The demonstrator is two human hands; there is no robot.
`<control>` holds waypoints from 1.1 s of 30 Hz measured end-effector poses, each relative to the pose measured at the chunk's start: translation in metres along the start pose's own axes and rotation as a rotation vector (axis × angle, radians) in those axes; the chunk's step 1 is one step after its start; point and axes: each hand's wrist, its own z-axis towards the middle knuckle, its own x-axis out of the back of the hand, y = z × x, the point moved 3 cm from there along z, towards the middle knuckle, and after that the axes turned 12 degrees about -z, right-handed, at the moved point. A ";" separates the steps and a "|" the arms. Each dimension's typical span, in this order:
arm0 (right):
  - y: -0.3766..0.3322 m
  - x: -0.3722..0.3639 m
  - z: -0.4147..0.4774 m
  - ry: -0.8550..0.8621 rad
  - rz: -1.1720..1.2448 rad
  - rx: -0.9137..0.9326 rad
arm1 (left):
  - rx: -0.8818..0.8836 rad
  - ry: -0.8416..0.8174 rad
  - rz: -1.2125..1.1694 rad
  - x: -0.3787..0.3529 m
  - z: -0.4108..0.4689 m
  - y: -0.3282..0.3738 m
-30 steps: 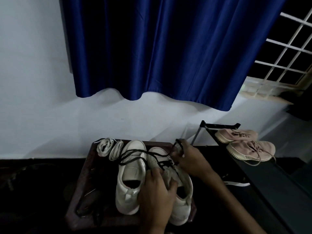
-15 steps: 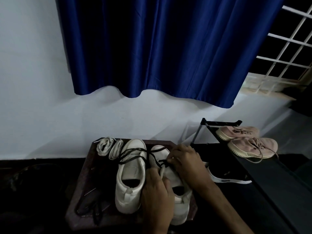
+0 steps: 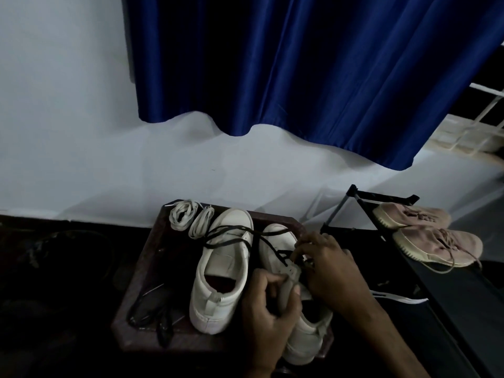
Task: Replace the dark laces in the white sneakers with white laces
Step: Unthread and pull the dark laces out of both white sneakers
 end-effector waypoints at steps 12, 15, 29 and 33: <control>0.004 -0.010 -0.007 0.164 0.285 0.003 | 0.017 0.003 -0.046 0.000 -0.003 -0.002; 0.007 -0.014 -0.007 0.097 0.295 0.016 | 0.013 -0.001 -0.035 -0.001 -0.002 -0.002; 0.004 -0.007 -0.008 0.127 0.140 0.030 | -0.011 0.001 0.037 0.001 -0.001 -0.001; 0.001 -0.007 -0.006 -0.054 0.106 0.090 | -0.013 -0.011 0.015 0.000 -0.001 0.000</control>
